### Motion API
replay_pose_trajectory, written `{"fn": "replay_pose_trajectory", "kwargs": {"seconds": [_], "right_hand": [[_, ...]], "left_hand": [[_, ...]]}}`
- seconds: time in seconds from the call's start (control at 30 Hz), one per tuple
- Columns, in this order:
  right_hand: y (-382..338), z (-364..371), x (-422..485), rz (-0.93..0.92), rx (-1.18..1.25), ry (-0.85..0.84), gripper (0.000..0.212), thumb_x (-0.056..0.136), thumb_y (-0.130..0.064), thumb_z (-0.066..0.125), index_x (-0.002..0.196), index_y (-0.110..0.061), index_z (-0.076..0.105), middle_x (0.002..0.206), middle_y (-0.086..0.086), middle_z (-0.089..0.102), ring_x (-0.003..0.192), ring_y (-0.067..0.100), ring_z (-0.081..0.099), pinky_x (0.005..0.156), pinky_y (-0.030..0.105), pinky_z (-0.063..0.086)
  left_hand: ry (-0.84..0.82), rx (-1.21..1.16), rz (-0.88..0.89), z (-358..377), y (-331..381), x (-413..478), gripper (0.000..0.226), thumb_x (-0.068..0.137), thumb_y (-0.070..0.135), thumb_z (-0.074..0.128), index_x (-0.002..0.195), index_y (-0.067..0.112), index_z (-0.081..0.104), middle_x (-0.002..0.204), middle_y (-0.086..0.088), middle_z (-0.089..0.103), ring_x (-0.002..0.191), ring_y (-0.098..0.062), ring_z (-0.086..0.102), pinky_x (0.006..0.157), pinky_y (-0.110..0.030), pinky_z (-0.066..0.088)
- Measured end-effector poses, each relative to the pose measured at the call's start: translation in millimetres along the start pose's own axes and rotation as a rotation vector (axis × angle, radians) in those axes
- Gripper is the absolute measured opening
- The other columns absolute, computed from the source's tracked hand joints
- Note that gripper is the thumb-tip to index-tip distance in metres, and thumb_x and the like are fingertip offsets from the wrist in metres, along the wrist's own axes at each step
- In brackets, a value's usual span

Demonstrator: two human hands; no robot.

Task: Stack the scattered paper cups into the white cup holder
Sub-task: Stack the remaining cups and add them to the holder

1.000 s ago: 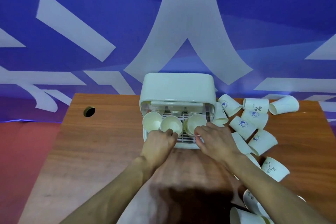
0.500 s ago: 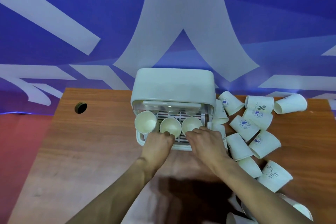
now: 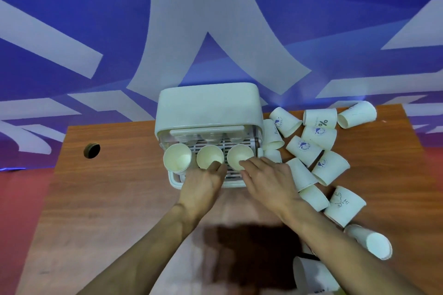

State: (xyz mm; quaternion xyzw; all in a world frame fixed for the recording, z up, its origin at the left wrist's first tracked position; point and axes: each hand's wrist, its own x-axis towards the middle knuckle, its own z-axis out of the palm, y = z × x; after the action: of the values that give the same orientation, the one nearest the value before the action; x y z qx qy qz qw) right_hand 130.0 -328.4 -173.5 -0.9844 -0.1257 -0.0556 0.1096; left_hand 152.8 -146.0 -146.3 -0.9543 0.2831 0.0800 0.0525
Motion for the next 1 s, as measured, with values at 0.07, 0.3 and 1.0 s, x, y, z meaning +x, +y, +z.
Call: {"fn": "replay_pose_trajectory", "kwargs": {"seconds": [0.07, 0.3, 1.0], "right_hand": [[13, -12, -22, 0.036, -0.028, 0.04, 0.012, 0.088, -0.018, 0.06, 0.094, -0.022, 0.069, 0.084, -0.006, 0.068, 0.075, 0.019, 0.063, 0.052, 0.035, 0.048], [63, -61, -154, 0.28, -0.159, 0.042, 0.019, 0.08, -0.015, 0.068, 0.096, -0.023, 0.072, 0.083, -0.006, 0.07, 0.07, 0.021, 0.066, 0.043, 0.031, 0.042], [40, -11, -300, 0.528, -0.165, -0.311, 0.066, 0.086, -0.024, 0.054, 0.148, -0.018, 0.033, 0.14, -0.001, 0.049, 0.085, 0.024, 0.063, 0.055, 0.031, 0.04]], "left_hand": [[0.04, -0.016, 0.109, -9, 15, 0, 0.033, 0.051, 0.004, 0.082, 0.076, 0.014, 0.061, 0.064, -0.001, 0.056, 0.035, -0.027, 0.047, 0.039, -0.024, 0.021], [-0.036, 0.045, 0.462, -16, 111, -10, 0.018, 0.074, 0.011, 0.065, 0.09, 0.017, 0.061, 0.08, -0.002, 0.059, 0.058, -0.026, 0.057, 0.044, -0.03, 0.036], [-0.098, 0.303, 0.938, 54, 209, -54, 0.043, 0.043, 0.017, 0.086, 0.08, 0.019, 0.066, 0.069, 0.002, 0.059, 0.048, -0.017, 0.049, 0.041, -0.022, 0.019]]}}
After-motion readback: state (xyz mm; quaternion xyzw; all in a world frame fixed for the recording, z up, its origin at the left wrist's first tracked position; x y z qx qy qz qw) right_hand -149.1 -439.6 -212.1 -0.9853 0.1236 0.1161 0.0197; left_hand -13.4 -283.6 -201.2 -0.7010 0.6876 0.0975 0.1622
